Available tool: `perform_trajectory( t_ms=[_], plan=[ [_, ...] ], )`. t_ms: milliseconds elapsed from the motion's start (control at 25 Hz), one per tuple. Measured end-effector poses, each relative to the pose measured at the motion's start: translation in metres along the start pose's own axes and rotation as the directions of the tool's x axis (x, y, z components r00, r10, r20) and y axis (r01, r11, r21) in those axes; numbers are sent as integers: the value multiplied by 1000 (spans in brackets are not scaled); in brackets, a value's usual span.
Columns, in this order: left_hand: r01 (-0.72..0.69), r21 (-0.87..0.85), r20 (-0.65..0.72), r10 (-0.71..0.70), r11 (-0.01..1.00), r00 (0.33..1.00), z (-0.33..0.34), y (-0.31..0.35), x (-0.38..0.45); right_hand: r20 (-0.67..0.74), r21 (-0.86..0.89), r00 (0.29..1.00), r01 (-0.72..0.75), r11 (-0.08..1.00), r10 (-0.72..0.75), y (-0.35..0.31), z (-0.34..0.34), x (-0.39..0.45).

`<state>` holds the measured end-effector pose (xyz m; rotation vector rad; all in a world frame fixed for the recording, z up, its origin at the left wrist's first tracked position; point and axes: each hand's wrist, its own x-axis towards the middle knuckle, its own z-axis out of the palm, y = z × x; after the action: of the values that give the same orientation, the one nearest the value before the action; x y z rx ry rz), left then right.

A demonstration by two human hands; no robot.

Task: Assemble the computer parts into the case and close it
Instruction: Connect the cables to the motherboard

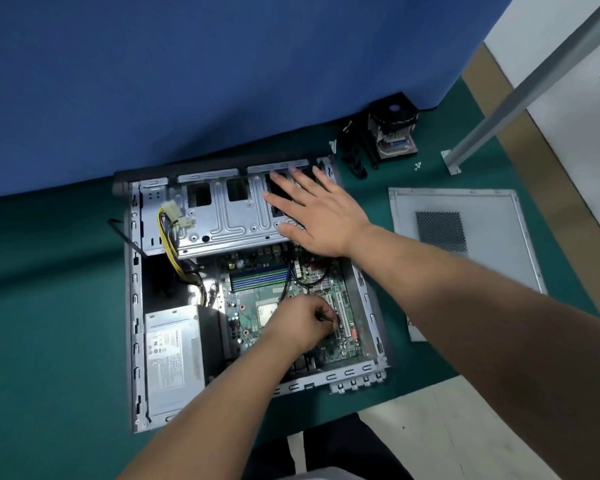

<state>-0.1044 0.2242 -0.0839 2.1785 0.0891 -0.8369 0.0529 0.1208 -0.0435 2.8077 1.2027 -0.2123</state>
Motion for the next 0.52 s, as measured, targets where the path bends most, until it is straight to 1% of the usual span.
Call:
perform_trajectory(
  t_ms=[80, 280, 400, 520],
  plan=[
    [21, 23, 21, -21, 1000, 1000, 11, 5, 7, -4, 16, 1000, -11, 1000, 11, 1, 0, 2],
    [76, 0, 89, -76, 997, 993, 37, 22, 17, -2, 43, 1000, -10, 999, 10, 4, 6, 4],
    [91, 14, 99, -92, 996, 991, 45, 26, 17, -18, 53, 1000, -6, 999, 7, 5, 8, 4],
    [106, -16, 110, -103, 994, 989, 46, 24, 18, -28, 50, 1000, -4, 999, 5, 4, 8, 5]
  ],
)
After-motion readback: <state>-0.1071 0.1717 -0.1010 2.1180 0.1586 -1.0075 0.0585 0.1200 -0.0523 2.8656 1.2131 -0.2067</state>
